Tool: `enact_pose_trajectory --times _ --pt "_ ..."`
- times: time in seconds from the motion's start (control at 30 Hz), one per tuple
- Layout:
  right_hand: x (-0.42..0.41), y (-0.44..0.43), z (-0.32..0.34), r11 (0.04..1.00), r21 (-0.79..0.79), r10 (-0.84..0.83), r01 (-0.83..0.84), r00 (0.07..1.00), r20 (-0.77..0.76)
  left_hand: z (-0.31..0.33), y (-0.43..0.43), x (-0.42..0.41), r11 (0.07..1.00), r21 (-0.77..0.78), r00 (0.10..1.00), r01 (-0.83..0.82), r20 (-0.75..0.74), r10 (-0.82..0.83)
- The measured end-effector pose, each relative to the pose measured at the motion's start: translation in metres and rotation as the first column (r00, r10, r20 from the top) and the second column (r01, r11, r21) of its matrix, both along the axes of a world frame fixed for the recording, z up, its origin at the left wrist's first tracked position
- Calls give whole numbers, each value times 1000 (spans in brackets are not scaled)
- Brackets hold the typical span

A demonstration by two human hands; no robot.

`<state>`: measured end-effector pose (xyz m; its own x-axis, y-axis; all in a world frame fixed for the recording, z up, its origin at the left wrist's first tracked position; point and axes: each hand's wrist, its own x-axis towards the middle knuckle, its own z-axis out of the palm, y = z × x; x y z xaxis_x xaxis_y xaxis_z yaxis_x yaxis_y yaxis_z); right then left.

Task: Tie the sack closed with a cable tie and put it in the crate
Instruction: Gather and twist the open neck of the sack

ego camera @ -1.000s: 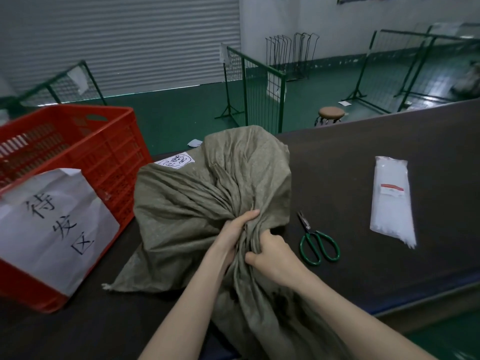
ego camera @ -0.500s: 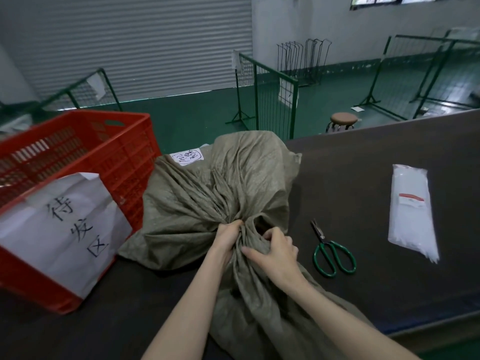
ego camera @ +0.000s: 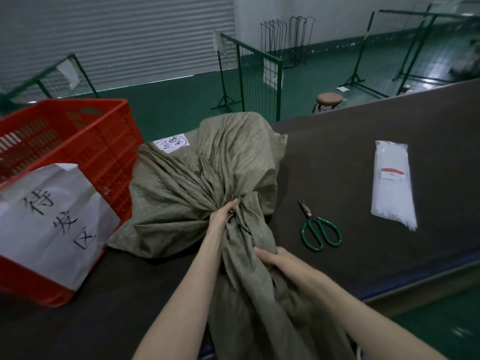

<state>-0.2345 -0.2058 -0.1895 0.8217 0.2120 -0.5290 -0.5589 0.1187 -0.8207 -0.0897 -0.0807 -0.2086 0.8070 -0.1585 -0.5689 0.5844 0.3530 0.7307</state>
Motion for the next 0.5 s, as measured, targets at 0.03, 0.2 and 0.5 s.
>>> enact_pose_trajectory --times 0.03,0.2,0.5 --pt "-6 6 -2 1000 -22 -19 18 999 -37 -2 3 3 1000 -15 1000 -2 30 3" --pt "-13 1 -9 971 -231 83 -69 995 51 -9 6 3 1000 -26 996 -12 93 14" --pt "-15 -23 -53 715 -666 293 -212 956 10 -6 2 -2 997 -27 996 -75 51 76"
